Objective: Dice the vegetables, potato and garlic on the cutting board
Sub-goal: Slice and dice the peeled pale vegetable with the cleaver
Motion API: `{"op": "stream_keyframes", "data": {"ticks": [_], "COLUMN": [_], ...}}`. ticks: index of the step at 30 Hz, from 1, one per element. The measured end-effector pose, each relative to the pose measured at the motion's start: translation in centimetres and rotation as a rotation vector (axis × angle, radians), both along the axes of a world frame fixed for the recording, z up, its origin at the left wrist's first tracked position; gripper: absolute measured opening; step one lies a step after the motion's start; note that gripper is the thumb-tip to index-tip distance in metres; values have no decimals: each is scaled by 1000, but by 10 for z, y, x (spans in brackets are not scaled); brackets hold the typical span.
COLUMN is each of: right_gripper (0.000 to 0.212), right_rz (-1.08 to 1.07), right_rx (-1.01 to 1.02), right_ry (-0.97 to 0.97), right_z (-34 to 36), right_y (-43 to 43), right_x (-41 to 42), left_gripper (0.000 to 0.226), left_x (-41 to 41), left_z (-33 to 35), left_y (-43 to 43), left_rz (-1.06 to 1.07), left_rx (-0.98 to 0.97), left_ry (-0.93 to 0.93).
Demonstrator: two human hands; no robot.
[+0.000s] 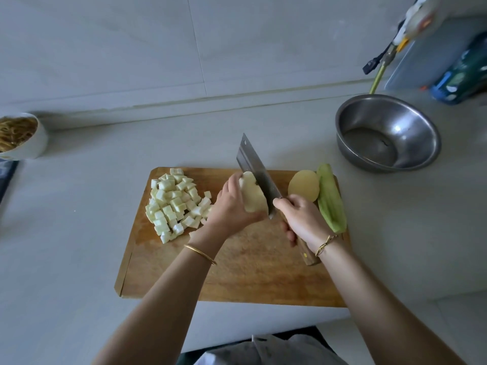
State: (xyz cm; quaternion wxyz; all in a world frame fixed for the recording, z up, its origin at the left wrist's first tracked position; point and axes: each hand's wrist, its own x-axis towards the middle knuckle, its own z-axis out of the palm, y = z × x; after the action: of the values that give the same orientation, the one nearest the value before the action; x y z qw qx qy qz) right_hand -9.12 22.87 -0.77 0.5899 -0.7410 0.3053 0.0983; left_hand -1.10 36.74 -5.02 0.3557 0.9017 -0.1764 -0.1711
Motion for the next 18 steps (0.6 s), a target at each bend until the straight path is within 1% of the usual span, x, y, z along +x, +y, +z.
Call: {"op": "stream_keyframes", "data": {"ticks": [3,6,8,10,13,14,16,17,18], "right_gripper": [23,21,21,23,26,27,28,28,28], "right_rz": [7,3,1,-5,5,16,44,59,74], "right_rx": [-7,-3,-13,-43,-49,-34,-12,-12,-17], "right_ry": [-10,-23,-29,-40,-65,-64,-46,-33,-20], "right_z": [2,4,5,7,10,11,13,14,14], "right_y": [-1,-3,-5,-7,-7,-7,-5,-4,-4], "right_x": [0,-1,-3,-5,-7,-8,-10,-11,-12], "left_gripper": [114,111,106,99,80,82,99,102,100], "left_x": [-6,-4,-1,5,20,23,25,24,23], "left_z": [-2,-2,3,13,22,25,25,24,23], "left_y": [-6,-9,-9,-11,-12,-12,-12,-13,-14], "left_rz": [-10,33,55,70,91,88,93,139,218], "left_rx": [-11,-2,26,0,-98,-105,-117,-134,-149], "left_ry": [-55,-90,-59,93,457,546,675,708,713]}}
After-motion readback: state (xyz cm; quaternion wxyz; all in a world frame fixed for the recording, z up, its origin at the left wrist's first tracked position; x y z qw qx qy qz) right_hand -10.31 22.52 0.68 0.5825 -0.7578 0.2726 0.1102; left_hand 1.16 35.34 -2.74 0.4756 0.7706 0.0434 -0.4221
